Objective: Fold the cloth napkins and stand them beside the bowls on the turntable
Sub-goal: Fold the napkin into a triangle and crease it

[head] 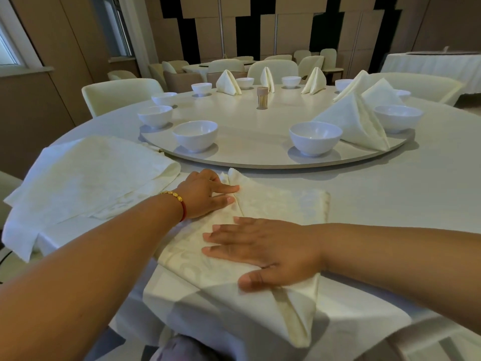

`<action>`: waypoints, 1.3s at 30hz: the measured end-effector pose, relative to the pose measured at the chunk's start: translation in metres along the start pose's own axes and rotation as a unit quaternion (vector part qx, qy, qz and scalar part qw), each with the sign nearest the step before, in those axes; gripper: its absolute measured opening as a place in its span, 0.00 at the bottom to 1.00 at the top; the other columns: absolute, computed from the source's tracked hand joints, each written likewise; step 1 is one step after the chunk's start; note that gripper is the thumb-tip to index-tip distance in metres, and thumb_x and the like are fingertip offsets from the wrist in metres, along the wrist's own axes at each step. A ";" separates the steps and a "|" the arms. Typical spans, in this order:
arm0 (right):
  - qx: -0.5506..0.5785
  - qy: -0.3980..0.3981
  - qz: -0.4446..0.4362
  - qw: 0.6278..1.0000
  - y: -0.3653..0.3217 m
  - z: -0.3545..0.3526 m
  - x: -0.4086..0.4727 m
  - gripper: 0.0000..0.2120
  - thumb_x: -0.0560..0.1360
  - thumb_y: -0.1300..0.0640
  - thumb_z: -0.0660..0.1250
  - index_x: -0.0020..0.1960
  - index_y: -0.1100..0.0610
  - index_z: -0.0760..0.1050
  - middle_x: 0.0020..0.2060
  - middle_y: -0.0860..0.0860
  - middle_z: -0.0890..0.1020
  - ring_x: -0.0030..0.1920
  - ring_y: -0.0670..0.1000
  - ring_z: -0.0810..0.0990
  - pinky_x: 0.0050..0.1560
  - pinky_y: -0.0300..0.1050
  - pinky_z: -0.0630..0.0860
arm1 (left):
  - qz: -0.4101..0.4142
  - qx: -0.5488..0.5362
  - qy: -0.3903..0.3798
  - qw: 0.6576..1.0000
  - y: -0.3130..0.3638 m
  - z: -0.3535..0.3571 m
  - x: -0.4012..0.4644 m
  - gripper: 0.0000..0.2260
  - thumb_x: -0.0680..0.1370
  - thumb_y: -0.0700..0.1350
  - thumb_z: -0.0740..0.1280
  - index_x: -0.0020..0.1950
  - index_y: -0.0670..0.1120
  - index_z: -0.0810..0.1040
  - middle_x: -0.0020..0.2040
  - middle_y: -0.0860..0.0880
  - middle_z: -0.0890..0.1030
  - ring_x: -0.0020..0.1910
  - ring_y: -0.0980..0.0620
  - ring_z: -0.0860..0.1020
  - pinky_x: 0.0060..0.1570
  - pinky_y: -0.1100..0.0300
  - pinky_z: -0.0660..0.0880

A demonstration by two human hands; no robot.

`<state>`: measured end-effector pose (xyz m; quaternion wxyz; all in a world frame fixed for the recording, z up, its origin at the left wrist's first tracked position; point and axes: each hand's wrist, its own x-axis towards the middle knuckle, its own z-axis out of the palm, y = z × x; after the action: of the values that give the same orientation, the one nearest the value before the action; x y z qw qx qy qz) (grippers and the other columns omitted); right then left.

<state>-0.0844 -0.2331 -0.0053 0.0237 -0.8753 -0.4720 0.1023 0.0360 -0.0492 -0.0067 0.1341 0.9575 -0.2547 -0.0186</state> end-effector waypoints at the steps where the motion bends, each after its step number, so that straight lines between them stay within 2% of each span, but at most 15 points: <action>1: 0.005 -0.008 -0.002 1.000 -0.004 -0.001 -0.004 0.39 0.71 0.33 0.40 0.79 0.49 0.46 0.78 0.47 0.46 0.77 0.44 0.39 0.76 0.46 0.37 | 0.000 0.002 -0.001 1.000 0.000 0.000 0.000 0.15 0.78 0.58 0.62 0.66 0.67 0.71 0.57 0.54 0.66 0.62 0.50 0.66 0.68 0.52 0.63; 9: 0.056 -0.001 -0.046 0.997 -0.030 0.008 -0.037 0.39 0.73 0.33 0.38 0.79 0.52 0.50 0.78 0.48 0.48 0.77 0.43 0.38 0.76 0.49 0.36 | -0.008 0.042 -0.019 0.999 0.006 -0.004 -0.003 0.16 0.79 0.60 0.59 0.68 0.67 0.68 0.62 0.52 0.67 0.63 0.49 0.66 0.68 0.52 0.63; 12: 0.235 0.025 -0.031 0.971 -0.030 0.010 -0.035 0.41 0.74 0.28 0.39 0.75 0.52 0.64 0.75 0.48 0.63 0.76 0.43 0.53 0.76 0.51 0.47 | -0.018 0.066 -0.032 0.997 0.010 -0.006 -0.004 0.17 0.79 0.60 0.57 0.69 0.67 0.67 0.65 0.51 0.66 0.64 0.48 0.65 0.68 0.50 0.64; 13: 0.342 0.067 0.002 0.937 -0.029 0.005 -0.035 0.40 0.73 0.27 0.47 0.69 0.53 0.73 0.70 0.50 0.72 0.73 0.46 0.64 0.74 0.52 0.57 | -0.023 0.074 -0.038 0.996 0.012 -0.006 -0.005 0.17 0.80 0.60 0.57 0.69 0.67 0.67 0.67 0.50 0.66 0.65 0.47 0.65 0.68 0.50 0.64; 15: 0.446 0.195 0.106 0.867 -0.018 -0.008 -0.030 0.27 0.70 0.32 0.64 0.52 0.54 0.83 0.51 0.52 0.83 0.54 0.48 0.80 0.57 0.45 0.73 | -0.035 0.081 -0.051 0.995 0.016 -0.008 -0.006 0.17 0.80 0.60 0.57 0.69 0.67 0.67 0.69 0.49 0.65 0.67 0.46 0.63 0.69 0.49 0.63; 16: 0.376 0.253 0.173 0.875 -0.006 -0.014 -0.025 0.19 0.72 0.38 0.68 0.46 0.54 0.82 0.44 0.52 0.83 0.45 0.48 0.80 0.49 0.43 0.74 | -0.042 0.083 -0.056 0.994 0.017 -0.009 -0.006 0.17 0.80 0.59 0.57 0.69 0.67 0.66 0.69 0.49 0.64 0.68 0.46 0.63 0.69 0.48 0.62; 18: 0.202 0.289 0.300 0.886 0.023 -0.026 -0.014 0.11 0.75 0.46 0.69 0.41 0.53 0.78 0.37 0.49 0.81 0.37 0.47 0.76 0.39 0.42 0.70 | -0.056 0.083 -0.068 0.993 0.020 -0.010 -0.005 0.17 0.81 0.56 0.57 0.70 0.67 0.65 0.70 0.48 0.63 0.68 0.45 0.62 0.70 0.48 0.61; 22: 0.122 0.258 0.420 0.862 0.066 -0.035 0.005 0.13 0.73 0.45 0.70 0.46 0.55 0.76 0.43 0.49 0.79 0.44 0.50 0.77 0.39 0.43 0.70 | -0.091 0.066 -0.101 0.989 0.029 -0.016 -0.004 0.28 0.77 0.43 0.58 0.73 0.66 0.59 0.69 0.46 0.63 0.66 0.44 0.64 0.67 0.48 0.65; 25: 0.112 0.228 0.452 0.855 0.081 -0.035 0.016 0.19 0.70 0.43 0.73 0.50 0.57 0.76 0.47 0.51 0.80 0.49 0.52 0.78 0.44 0.45 0.73 | -0.157 0.058 -0.094 0.981 0.038 -0.023 -0.007 0.35 0.72 0.42 0.65 0.77 0.58 0.55 0.64 0.44 0.68 0.59 0.42 0.71 0.54 0.50 0.76; 26: 0.116 0.207 0.464 0.854 0.084 -0.035 0.020 0.21 0.69 0.42 0.73 0.51 0.57 0.77 0.47 0.51 0.81 0.49 0.53 0.79 0.46 0.46 0.74 | -0.180 0.066 -0.084 0.978 0.040 -0.025 -0.009 0.30 0.72 0.45 0.66 0.74 0.51 0.63 0.60 0.44 0.71 0.55 0.43 0.74 0.49 0.53 0.77; 28: 0.129 0.157 0.491 0.847 0.089 -0.039 0.027 0.22 0.68 0.41 0.74 0.50 0.58 0.77 0.45 0.52 0.81 0.46 0.53 0.80 0.46 0.46 0.75 | -0.209 0.097 -0.075 0.970 0.045 -0.031 -0.011 0.12 0.74 0.51 0.68 0.50 0.43 0.76 0.44 0.46 0.76 0.41 0.48 0.76 0.36 0.59 0.74; 30: 0.146 0.111 0.510 0.840 0.090 -0.046 0.032 0.20 0.69 0.42 0.74 0.43 0.58 0.74 0.41 0.51 0.79 0.43 0.53 0.78 0.43 0.44 0.72 | -0.217 0.115 -0.087 0.965 0.049 -0.036 -0.011 0.15 0.76 0.53 0.68 0.36 0.43 0.73 0.33 0.48 0.74 0.31 0.50 0.74 0.29 0.62 0.70; 32: 0.162 0.081 0.516 0.838 0.087 -0.055 0.034 0.20 0.70 0.44 0.74 0.40 0.59 0.71 0.41 0.52 0.77 0.43 0.54 0.76 0.44 0.43 0.69 | -0.228 0.116 -0.101 0.961 0.050 -0.038 -0.009 0.17 0.76 0.56 0.67 0.38 0.43 0.73 0.32 0.49 0.73 0.31 0.50 0.73 0.29 0.63 0.67; 36: 0.162 0.028 0.520 0.838 0.082 -0.064 0.037 0.25 0.74 0.44 0.70 0.60 0.63 0.74 0.53 0.55 0.78 0.49 0.55 0.75 0.52 0.45 0.70 | -0.273 0.076 -0.097 0.954 0.043 -0.039 -0.014 0.20 0.74 0.62 0.67 0.48 0.44 0.75 0.37 0.48 0.75 0.34 0.52 0.74 0.38 0.60 0.71; 39: 0.171 0.021 0.522 0.836 0.081 -0.064 0.038 0.26 0.75 0.44 0.69 0.64 0.62 0.73 0.58 0.56 0.78 0.55 0.56 0.77 0.53 0.46 0.70 | -0.281 0.046 -0.084 0.955 0.039 -0.036 -0.016 0.21 0.73 0.62 0.68 0.52 0.45 0.76 0.40 0.48 0.77 0.39 0.50 0.76 0.43 0.58 0.72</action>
<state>0.0157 -0.2428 0.0404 0.1263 -0.9757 0.0804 0.1603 0.0074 -0.0647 0.0373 0.0575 0.9905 0.0138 -0.1238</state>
